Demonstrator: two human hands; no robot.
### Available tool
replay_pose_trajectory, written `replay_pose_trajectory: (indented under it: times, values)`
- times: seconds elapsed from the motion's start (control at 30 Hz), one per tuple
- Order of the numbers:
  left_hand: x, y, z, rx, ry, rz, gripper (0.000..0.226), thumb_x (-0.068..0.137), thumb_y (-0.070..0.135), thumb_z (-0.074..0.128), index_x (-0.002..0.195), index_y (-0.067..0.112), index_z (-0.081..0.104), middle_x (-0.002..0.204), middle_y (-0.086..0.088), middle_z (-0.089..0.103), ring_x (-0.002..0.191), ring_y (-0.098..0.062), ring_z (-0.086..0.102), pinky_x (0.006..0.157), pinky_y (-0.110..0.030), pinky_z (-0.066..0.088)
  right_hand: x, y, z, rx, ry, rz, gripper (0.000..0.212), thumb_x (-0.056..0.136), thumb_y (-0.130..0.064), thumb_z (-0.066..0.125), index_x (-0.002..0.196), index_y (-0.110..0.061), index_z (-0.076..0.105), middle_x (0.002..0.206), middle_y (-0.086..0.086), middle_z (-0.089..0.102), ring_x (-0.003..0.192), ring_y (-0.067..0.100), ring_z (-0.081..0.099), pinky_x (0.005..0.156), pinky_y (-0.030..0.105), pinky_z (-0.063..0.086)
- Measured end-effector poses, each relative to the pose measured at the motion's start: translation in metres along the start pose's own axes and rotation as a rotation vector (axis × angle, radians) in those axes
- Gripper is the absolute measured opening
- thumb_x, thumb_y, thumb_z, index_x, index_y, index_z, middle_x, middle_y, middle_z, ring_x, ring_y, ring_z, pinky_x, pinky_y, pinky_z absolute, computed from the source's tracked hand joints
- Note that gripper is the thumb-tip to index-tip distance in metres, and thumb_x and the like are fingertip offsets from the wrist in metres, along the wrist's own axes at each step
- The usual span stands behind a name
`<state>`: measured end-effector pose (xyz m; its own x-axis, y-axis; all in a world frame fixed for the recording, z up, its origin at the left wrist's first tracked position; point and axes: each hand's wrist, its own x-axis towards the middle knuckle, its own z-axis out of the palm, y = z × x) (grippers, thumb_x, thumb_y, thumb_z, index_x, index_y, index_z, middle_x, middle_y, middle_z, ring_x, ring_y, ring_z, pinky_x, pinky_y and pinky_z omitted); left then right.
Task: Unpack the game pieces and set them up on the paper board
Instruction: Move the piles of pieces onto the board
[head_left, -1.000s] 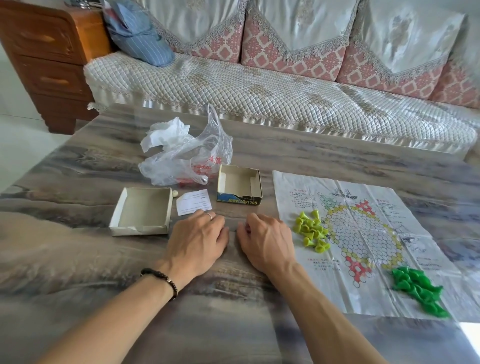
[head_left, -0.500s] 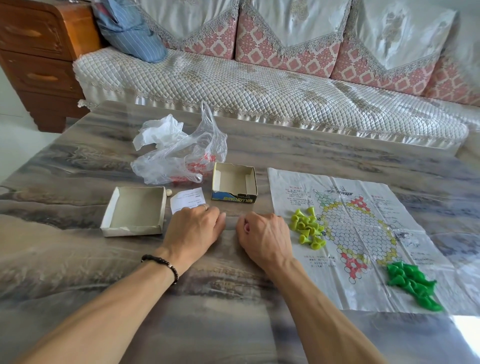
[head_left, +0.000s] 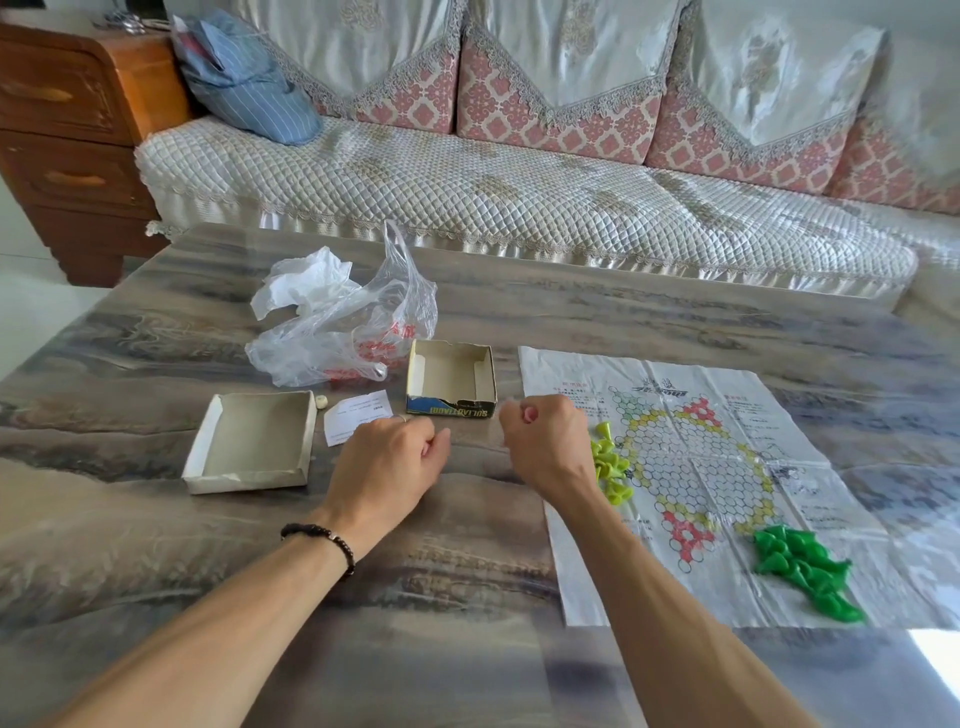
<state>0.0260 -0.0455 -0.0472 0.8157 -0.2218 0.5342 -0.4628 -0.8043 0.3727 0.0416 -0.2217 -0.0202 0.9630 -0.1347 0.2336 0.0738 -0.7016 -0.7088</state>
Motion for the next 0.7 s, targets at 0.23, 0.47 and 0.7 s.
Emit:
replay_pose_trajectory:
  times: [0.23, 0.47, 0.7]
  values:
    - [0.066, 0.064, 0.026, -0.191, 0.024, 0.014, 0.051, 0.088, 0.019, 0.056, 0.045, 0.018, 0.028, 0.035, 0.005, 0.029, 0.032, -0.01, 0.032, 0.04, -0.024, 0.023, 0.037, 0.028, -0.075, -0.022, 0.143, 0.098, 0.045, 0.085, -0.019, 0.051, 0.047, 0.002, 0.041, 0.058, 0.023, 0.063, 0.036, 0.006, 0.052, 0.041, 0.025, 0.037]
    - [0.149, 0.147, 0.104, -0.37, -0.064, -0.034, 0.049, 0.089, 0.022, 0.055, 0.044, 0.014, 0.036, 0.038, 0.005, 0.042, 0.042, -0.011, 0.053, 0.039, -0.025, 0.036, 0.094, 0.113, -0.154, -0.019, 0.308, 0.292, 0.044, 0.084, -0.015, 0.051, 0.041, -0.009, 0.047, 0.057, 0.01, 0.068, 0.047, 0.015, 0.066, 0.048, 0.04, 0.052]
    - [0.202, 0.193, 0.205, -0.543, -0.159, -0.282, 0.052, 0.087, 0.022, 0.056, 0.042, 0.012, 0.031, 0.036, 0.006, 0.034, 0.053, -0.021, 0.062, 0.035, -0.022, 0.027, 0.138, 0.187, -0.17, 0.042, 0.365, 0.446, 0.048, 0.082, -0.019, 0.051, 0.034, -0.013, 0.047, 0.056, 0.007, 0.067, 0.062, 0.027, 0.069, 0.054, 0.036, 0.052]
